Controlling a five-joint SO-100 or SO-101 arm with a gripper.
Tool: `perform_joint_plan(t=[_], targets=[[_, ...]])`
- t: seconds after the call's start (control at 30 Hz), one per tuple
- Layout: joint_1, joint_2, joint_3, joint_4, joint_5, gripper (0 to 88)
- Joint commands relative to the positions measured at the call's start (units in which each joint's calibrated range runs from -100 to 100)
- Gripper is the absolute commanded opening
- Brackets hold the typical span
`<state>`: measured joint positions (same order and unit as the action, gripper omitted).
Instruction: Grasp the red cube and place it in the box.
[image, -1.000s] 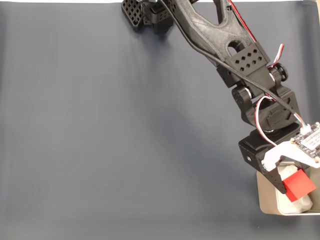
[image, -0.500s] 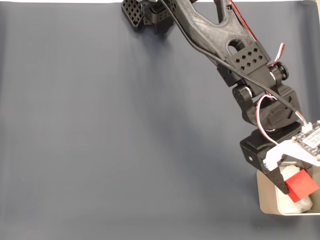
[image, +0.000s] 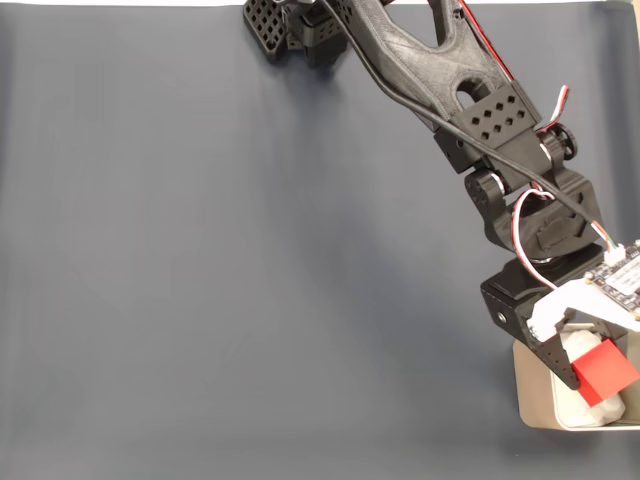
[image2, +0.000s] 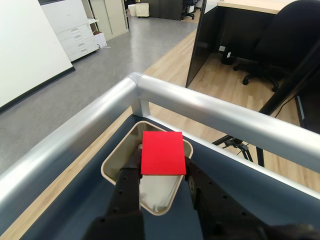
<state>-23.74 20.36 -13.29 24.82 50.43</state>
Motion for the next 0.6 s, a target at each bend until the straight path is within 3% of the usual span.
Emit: perform_joint_plan(t=[0.0, 0.1, 0.23, 0.37, 0.57], targets=[[-0.4, -0.4, -3.6, -1.2, 0.2, 14.7], [-0.3, -0.7, -2.9, -1.2, 0.0, 30.9], [-0.1, -1.1, -2.8, -1.6, -0.1, 41.9], [0.2, -1.6, -2.3, -1.6, 1.0, 46.9], [0.2, -2.0, -1.9, -1.6, 1.0, 47.4]])
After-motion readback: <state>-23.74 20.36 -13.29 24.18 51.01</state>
